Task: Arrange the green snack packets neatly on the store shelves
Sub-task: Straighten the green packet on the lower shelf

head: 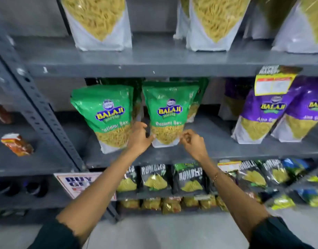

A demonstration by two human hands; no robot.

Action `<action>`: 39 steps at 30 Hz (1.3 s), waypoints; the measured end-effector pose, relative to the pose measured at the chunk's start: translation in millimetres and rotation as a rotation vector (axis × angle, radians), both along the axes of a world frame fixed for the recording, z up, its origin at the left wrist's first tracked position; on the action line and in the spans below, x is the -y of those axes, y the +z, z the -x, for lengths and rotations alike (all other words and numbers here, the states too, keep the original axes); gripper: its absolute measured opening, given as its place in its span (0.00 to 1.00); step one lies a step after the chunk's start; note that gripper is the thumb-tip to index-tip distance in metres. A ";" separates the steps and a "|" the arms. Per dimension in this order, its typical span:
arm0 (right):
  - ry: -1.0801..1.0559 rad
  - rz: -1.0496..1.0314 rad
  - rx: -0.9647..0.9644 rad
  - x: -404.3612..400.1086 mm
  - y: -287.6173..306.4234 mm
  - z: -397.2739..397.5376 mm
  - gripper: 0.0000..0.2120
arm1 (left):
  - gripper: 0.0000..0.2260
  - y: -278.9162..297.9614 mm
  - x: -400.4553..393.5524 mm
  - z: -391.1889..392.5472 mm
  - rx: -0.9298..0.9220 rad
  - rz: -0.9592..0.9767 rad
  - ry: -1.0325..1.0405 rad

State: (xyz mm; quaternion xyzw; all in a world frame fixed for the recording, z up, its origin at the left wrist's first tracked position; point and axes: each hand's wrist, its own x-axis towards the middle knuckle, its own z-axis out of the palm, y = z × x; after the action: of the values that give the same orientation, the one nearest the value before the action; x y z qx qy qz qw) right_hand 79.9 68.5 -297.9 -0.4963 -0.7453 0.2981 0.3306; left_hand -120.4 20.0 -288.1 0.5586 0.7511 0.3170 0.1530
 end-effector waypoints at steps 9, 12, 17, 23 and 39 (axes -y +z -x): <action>0.148 0.278 0.036 -82.2 -58.1 -5.3 0.39 | 0.38 -45.3 -44.7 -0.5 0.167 0.268 -0.077; 0.262 0.312 -0.023 -98.2 -57.5 0.4 0.32 | 0.31 -51.5 -48.0 -6.1 0.186 0.141 -0.001; 0.190 0.284 -0.102 -110.4 -64.8 -10.8 0.25 | 0.27 -56.6 -56.3 -29.6 0.218 0.015 0.098; 0.180 0.315 -0.241 -125.6 -62.7 -59.9 0.24 | 0.23 -57.9 -80.0 -70.3 0.315 0.036 0.050; 0.181 0.349 -0.136 -130.9 -68.7 -92.8 0.27 | 0.25 -65.9 -93.6 -101.9 0.321 0.084 -0.009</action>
State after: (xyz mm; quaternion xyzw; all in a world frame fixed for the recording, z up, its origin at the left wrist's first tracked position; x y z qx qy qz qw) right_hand 172.8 199.4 -366.6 -0.4559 -0.6999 0.4840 0.2609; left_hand -18.5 113.7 -354.0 0.4972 0.7270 0.3699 0.2957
